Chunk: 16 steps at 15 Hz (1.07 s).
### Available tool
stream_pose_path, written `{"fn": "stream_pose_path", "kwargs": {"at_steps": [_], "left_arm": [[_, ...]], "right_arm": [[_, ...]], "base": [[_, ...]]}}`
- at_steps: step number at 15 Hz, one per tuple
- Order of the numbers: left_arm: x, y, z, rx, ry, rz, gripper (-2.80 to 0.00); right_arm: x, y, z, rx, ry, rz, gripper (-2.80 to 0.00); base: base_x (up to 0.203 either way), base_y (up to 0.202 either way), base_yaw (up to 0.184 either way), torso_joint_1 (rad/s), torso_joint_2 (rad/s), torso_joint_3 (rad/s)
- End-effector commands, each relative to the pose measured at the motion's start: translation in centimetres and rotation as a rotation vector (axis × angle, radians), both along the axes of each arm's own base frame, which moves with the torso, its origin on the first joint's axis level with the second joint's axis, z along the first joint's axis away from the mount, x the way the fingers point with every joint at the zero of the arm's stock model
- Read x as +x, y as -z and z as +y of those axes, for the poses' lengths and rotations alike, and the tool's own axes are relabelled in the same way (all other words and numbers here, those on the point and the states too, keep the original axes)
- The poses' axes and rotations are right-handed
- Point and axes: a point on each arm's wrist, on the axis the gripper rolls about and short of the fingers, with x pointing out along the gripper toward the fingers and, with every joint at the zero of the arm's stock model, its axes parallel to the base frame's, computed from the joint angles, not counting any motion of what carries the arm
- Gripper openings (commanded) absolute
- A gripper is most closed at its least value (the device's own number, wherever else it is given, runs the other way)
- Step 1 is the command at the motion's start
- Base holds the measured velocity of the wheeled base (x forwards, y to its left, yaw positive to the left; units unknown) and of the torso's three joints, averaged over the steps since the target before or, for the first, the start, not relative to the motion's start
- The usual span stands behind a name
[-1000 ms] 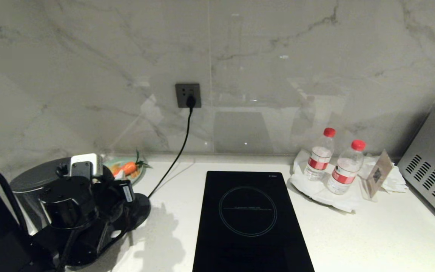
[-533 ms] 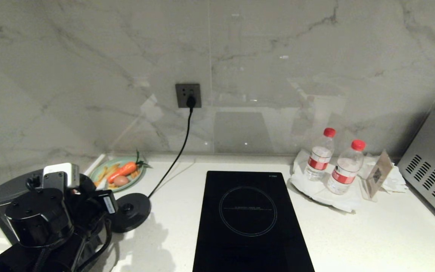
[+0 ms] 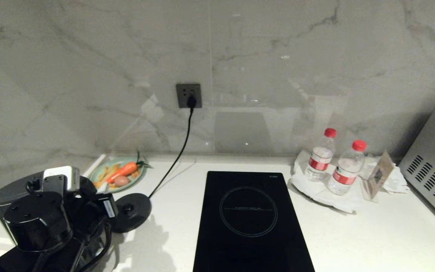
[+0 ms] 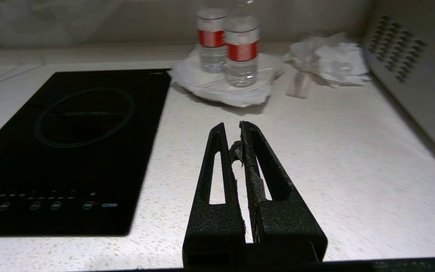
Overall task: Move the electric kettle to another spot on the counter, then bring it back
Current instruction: Place it by the sink
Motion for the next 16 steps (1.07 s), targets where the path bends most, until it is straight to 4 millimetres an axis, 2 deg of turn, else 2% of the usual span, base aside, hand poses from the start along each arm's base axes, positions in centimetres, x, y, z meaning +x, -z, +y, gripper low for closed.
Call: {"fn": "stream_pose_path", "kwargs": {"at_steps": [1,16], "left_arm": [[-0.1,-0.4,0.11,-0.007,-0.008,-0.023,-2.8],[-0.84,-1.14,0.28,-0.014,0.0,-0.052,-2.8]], "right_arm": [[0.01,0.01,0.0,0.0,-0.001,0.001,-2.8],[0.01,0.01,0.0,0.0,-0.001,0.001,-2.8]], "base": [[0.004,-0.009,0.119,-0.003,0.0,0.002],[-0.004,-0.008,0.161,0.01,-0.02,-0.009]]}}
